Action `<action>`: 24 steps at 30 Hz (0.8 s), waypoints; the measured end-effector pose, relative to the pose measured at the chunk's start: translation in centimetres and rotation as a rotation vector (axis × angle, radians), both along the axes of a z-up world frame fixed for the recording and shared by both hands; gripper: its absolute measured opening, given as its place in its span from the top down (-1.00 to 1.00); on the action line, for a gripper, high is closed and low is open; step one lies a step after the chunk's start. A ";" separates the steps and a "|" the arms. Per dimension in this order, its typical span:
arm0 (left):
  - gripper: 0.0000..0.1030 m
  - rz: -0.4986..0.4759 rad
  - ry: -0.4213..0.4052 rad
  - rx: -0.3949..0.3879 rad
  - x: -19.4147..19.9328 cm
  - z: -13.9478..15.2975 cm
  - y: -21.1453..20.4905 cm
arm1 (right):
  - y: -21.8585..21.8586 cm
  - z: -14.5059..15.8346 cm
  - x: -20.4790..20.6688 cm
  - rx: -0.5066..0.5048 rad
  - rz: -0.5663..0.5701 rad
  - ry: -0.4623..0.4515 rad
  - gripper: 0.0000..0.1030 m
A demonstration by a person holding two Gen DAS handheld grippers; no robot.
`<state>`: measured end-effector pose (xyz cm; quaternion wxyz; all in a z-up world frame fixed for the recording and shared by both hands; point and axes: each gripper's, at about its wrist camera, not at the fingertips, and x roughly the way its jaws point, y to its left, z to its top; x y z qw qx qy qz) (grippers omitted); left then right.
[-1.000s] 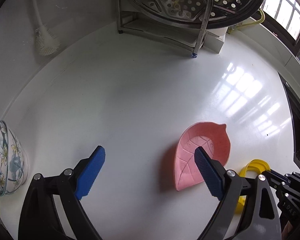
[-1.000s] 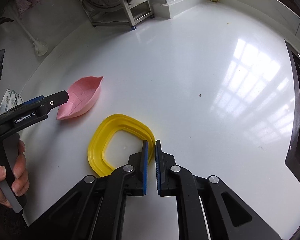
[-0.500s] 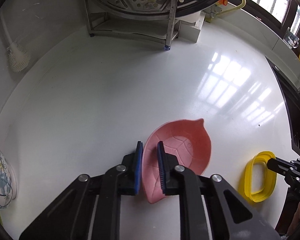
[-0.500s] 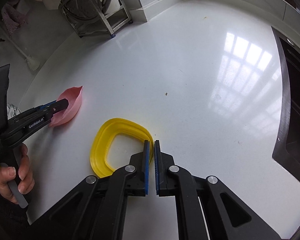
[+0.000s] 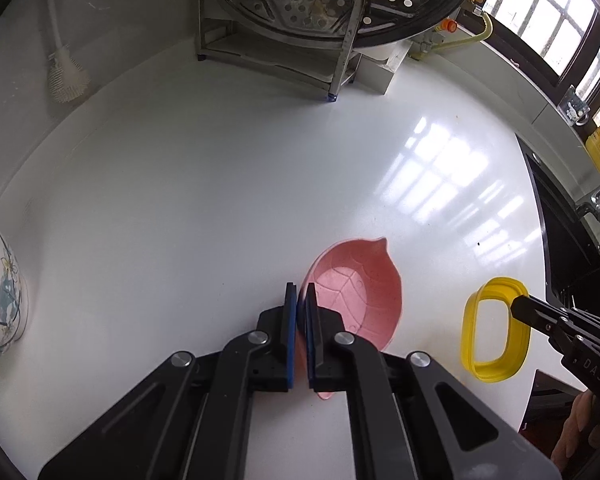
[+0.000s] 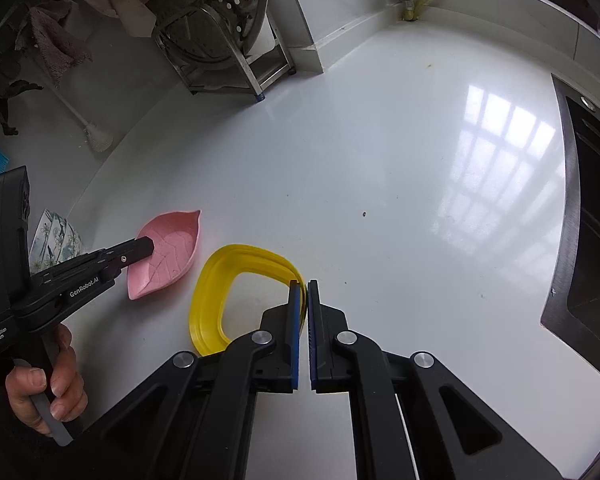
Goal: Collect trash
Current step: 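Carry the pink dish and yellow lid down over the trash bin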
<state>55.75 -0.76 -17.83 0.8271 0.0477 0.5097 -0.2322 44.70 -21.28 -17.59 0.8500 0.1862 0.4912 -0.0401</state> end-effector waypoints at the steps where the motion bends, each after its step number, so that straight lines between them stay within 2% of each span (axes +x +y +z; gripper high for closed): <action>1: 0.91 0.004 -0.004 -0.001 -0.2 0.3 0.2 | 0.0 0.2 -0.2 0.001 -0.001 -0.003 0.93; 7: 0.91 0.018 -0.032 -0.015 -1.7 1.9 0.9 | -0.5 1.0 -1.7 0.015 -0.014 -0.022 0.93; 13: 0.91 0.036 -0.065 -0.007 -4.6 3.8 0.8 | -0.8 1.9 -4.9 0.022 -0.012 -0.048 0.93; 24: 0.91 0.072 -0.107 -0.021 -15.6 6.8 -1.4 | -3.7 4.4 -16.2 0.032 0.008 -0.125 0.93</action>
